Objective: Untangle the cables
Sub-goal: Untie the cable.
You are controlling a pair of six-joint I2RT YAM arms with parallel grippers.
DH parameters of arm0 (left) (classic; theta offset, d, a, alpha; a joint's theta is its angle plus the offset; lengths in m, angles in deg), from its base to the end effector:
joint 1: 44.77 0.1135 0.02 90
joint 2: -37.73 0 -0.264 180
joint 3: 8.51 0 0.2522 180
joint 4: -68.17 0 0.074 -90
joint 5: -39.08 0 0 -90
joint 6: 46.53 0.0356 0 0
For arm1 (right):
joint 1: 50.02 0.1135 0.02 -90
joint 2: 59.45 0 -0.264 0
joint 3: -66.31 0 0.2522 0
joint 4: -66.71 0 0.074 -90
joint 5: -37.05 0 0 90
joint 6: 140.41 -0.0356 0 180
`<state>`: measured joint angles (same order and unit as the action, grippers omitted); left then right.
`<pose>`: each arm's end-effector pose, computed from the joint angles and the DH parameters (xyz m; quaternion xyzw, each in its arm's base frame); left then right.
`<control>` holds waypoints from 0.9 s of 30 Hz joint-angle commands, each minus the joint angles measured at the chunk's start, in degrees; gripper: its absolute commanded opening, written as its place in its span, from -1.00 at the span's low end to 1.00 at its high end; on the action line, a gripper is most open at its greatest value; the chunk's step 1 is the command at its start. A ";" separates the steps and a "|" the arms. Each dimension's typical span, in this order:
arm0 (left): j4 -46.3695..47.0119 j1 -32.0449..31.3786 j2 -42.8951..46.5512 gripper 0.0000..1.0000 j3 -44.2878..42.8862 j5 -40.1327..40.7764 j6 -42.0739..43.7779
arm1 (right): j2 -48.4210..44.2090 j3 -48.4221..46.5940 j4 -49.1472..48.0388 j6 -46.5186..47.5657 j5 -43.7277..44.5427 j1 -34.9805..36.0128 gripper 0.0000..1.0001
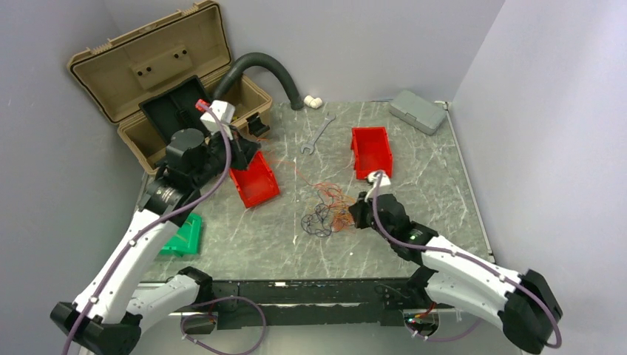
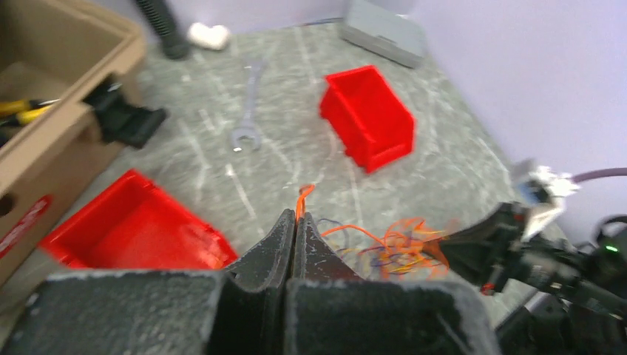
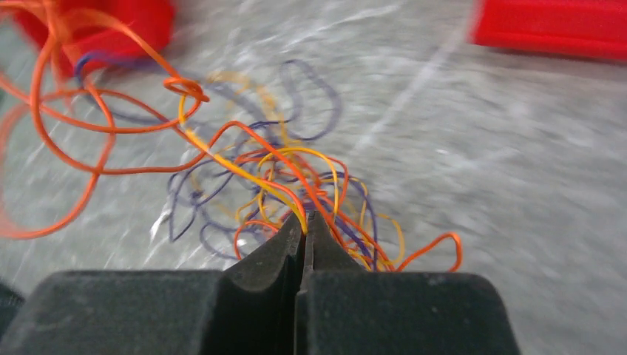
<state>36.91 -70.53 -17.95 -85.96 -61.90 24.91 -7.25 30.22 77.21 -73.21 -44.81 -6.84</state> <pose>0.1887 -0.0986 0.4071 0.1094 0.7543 -0.3102 0.5682 0.1479 0.1319 0.2032 -0.1134 0.8419 0.2347 0.4725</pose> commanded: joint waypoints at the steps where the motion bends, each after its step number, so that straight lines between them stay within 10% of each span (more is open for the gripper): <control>1: -7.71 2.63 2.56 -1.00 -1.41 12.97 -1.01 | -6.24 -3.51 18.08 -12.01 23.21 -2.73 -1.00; 7: -11.47 3.77 4.54 -1.00 0.65 20.50 -0.97 | -9.23 -8.69 32.48 -21.87 37.28 -5.11 -1.00; 12: -16.76 5.33 6.47 -1.00 -0.73 31.22 0.39 | -5.08 -12.74 44.21 -34.50 46.25 -6.70 -0.56; 22: -21.60 13.03 9.76 -1.00 -3.45 41.16 -1.49 | -0.27 -13.69 54.50 -49.95 44.30 -16.64 -0.90; 27: -19.49 13.98 10.63 -1.00 -1.69 33.16 -0.34 | -3.61 -12.46 44.17 -35.20 41.59 -16.85 0.43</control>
<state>15.34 -57.87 -9.17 -86.92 -28.35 22.81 -8.29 17.52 125.14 -118.52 -3.91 -22.82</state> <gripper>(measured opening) 0.012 0.559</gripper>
